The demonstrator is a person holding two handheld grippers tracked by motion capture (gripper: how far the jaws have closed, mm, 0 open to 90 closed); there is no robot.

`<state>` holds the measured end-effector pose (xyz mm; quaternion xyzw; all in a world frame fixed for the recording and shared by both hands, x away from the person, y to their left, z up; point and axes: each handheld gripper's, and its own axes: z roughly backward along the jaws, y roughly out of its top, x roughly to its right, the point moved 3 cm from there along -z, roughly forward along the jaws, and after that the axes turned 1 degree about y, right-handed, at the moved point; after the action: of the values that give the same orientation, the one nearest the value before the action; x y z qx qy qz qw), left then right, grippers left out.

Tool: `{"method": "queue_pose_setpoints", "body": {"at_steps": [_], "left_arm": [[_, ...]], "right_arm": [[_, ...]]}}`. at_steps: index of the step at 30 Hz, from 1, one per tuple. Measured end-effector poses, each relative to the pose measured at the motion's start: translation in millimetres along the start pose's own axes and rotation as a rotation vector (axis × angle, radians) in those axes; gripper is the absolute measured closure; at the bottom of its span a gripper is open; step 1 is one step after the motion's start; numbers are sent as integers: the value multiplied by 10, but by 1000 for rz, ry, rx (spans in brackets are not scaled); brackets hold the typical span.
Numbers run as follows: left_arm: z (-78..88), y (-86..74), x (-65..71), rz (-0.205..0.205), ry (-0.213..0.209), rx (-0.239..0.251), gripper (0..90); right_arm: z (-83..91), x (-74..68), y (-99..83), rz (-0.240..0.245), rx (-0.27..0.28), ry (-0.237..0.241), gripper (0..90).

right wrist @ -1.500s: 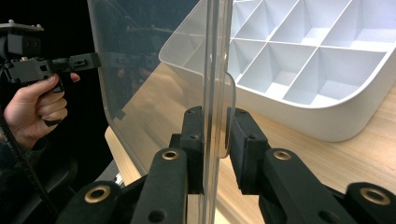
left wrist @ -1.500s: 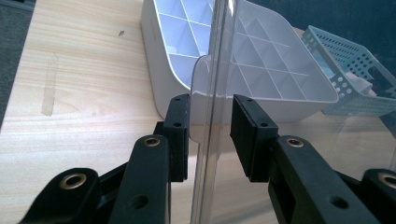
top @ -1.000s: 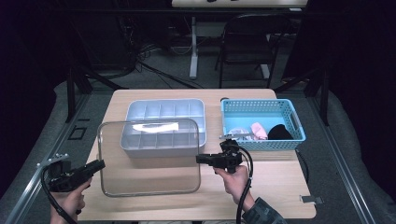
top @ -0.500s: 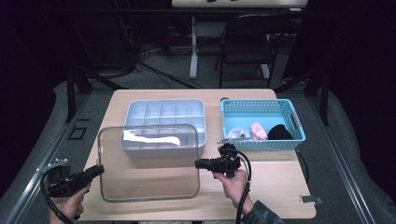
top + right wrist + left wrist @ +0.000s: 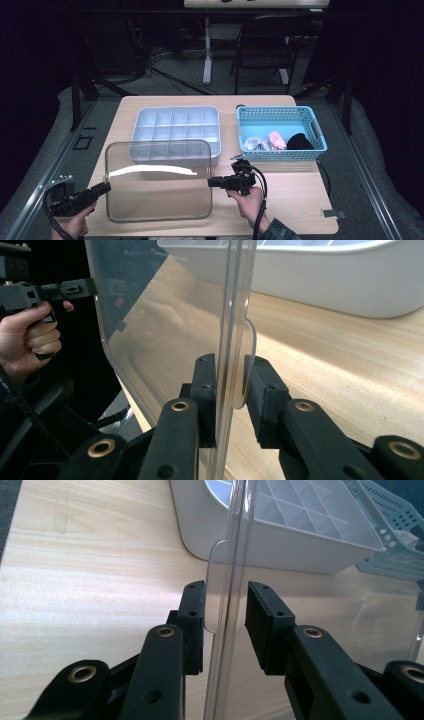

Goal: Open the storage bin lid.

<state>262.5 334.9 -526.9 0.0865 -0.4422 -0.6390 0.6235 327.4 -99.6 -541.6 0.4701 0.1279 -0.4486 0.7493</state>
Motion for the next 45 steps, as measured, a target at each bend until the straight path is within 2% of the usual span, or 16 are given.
{"method": "queue_pose_setpoints", "body": {"at_steps": [14, 25, 39, 40, 41, 45], "left_arm": [[3, -125, -49, 16, 14, -46, 699], [18, -186, -59, 12, 24, -71, 699], [18, -278, -108, 34, 29, -100, 699], [17, -285, -115, 33, 29, -107, 698], [12, -293, -117, 36, 27, -106, 698], [13, -309, -123, 36, 30, -115, 697]], "right_arm": [[-69, 5, -80, 2, -27, -7, 753], [-90, 7, -129, 0, -52, -10, 750], [-158, 2, -203, -5, -65, -17, 746], [-171, -10, -210, -21, -48, -25, 746], [-163, 2, -212, -7, -66, -14, 746], [-172, 3, -231, 3, -68, -23, 733]]}}
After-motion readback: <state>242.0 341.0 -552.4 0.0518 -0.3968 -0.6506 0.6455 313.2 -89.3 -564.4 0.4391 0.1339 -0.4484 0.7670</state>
